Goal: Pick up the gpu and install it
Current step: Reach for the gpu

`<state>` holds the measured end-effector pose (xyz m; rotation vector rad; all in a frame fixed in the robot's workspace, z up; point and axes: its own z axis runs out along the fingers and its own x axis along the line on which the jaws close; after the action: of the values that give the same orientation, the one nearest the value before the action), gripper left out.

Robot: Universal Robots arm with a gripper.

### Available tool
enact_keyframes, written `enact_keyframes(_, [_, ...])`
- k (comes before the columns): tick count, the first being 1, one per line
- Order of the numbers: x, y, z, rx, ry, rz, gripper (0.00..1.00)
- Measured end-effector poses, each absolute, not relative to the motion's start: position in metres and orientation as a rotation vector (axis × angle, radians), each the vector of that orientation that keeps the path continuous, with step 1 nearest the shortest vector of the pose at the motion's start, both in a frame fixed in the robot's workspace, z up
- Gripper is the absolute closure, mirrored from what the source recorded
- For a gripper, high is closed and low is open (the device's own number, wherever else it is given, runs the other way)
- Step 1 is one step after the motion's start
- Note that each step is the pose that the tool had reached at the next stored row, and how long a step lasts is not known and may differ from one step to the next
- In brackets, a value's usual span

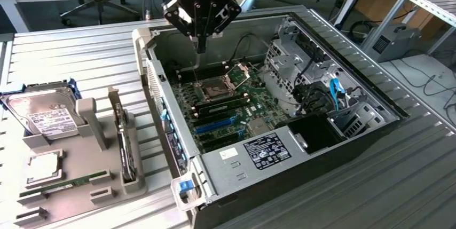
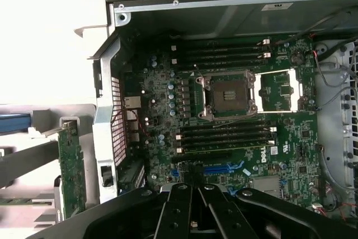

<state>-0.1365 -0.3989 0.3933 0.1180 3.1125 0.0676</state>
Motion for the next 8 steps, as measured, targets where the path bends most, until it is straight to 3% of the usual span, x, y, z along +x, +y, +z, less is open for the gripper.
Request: enact_keyframes(8, [-0.1387,-0.3989,0.3933,0.118,3.112,0.068,0.89])
